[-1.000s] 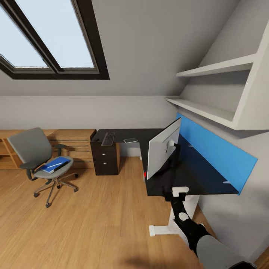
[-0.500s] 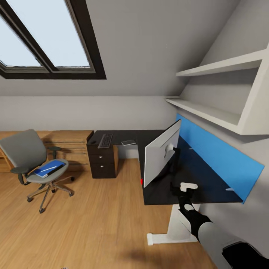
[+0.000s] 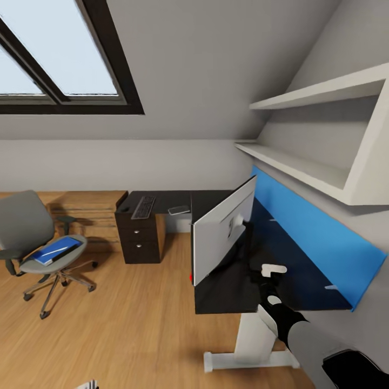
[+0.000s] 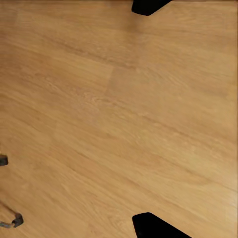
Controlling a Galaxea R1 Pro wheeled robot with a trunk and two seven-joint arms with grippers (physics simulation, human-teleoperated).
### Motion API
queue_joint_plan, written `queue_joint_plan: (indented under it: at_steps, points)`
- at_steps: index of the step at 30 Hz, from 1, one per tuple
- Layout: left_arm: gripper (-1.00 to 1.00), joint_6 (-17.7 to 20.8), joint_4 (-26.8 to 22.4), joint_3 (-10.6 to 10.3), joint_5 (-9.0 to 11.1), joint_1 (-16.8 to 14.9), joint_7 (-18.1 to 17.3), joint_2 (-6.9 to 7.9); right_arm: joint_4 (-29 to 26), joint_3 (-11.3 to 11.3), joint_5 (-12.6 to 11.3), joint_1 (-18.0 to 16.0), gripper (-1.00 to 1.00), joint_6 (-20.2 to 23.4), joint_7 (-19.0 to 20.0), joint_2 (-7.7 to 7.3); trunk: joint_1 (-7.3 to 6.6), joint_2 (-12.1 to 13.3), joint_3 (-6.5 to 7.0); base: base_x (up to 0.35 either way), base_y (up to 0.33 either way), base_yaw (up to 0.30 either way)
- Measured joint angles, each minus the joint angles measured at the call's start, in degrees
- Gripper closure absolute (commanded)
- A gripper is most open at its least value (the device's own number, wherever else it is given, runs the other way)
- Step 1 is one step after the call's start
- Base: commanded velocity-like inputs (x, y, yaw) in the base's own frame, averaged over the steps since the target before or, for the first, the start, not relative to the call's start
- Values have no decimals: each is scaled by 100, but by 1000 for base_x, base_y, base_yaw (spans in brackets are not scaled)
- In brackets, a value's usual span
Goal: In the bedroom, organize the workspace by keeping the computer under the desk, ensuring the monitor is on the desk, placing the keyboard on the desk next to the monitor, placing the mouse on the desk next to the keyboard, moving the folder from the swivel chair onto the desk next to the mouse, stacking the notebook on top of the folder with the pen on top of the notebook, and positioning the swivel chair next to the desk.
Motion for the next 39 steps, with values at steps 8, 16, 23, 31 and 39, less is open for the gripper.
queue_joint_plan:
  at_steps: [8,16,23,31,39]
  points:
    - [-100,-7,-19,1,0,-1,-4,0,3,9,17,0,-100,-23,12,-67,0,0,0,252,-242,0]
    - [-100,16,-225,2,4,1,-28,0,13,31,15,0,-100,-185,596,-83,1,0,0,168,-172,0]
    - [-100,441,-721,0,16,8,-369,1,24,28,3,1,-100,-208,1316,-153,2,1,0,29,-29,0]
    - [-100,1903,-1584,7,76,78,-455,-130,25,27,9,3,-100,-212,1394,-162,89,-152,-64,2,-2,0]
    - [-100,2246,-2257,15,96,408,-464,-164,25,36,10,3,-100,-218,1399,-154,265,-475,-210,0,0,0]
